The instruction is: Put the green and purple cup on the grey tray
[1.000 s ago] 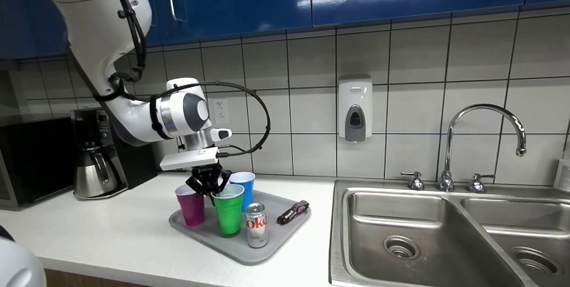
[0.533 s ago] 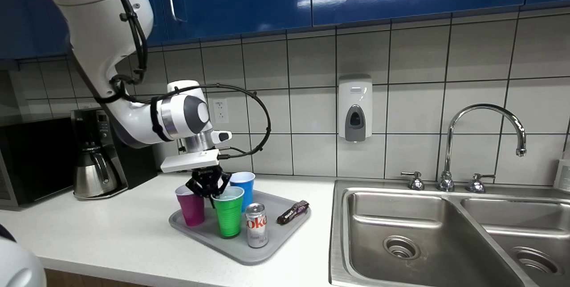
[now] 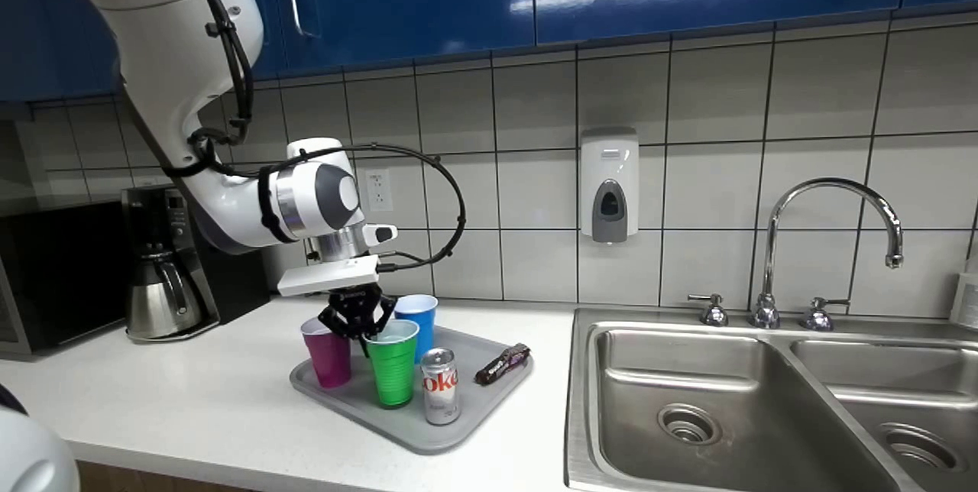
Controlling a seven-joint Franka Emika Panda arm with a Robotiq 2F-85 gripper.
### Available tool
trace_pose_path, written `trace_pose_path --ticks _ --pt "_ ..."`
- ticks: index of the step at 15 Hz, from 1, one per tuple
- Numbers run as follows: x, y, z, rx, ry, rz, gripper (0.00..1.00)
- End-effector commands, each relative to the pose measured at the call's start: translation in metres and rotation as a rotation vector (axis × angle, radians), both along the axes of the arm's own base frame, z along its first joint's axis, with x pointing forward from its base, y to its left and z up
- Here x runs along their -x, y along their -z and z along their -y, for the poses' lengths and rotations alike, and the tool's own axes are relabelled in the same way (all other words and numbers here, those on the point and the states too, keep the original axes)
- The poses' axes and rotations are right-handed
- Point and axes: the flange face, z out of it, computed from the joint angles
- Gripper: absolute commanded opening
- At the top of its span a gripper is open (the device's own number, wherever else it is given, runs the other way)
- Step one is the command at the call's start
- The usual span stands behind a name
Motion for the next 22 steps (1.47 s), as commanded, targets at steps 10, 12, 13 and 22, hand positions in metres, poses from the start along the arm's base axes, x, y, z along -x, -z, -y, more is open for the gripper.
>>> trace_pose_path --ticks 10,12,13,22 --pt "0.0008 -0.0015 0.0067 -0.021 -0.107 -0.019 0.01" --pt "0.0010 -0.0011 0.0078 -0.010 -0.110 -0.016 0.01" --pt "0.0011 -0.0010 0.0082 -0.009 -0.109 -0.017 0.01" --pt "0.0034 -0.0018 0.0112 -0.009 -0.102 -0.024 0.82"
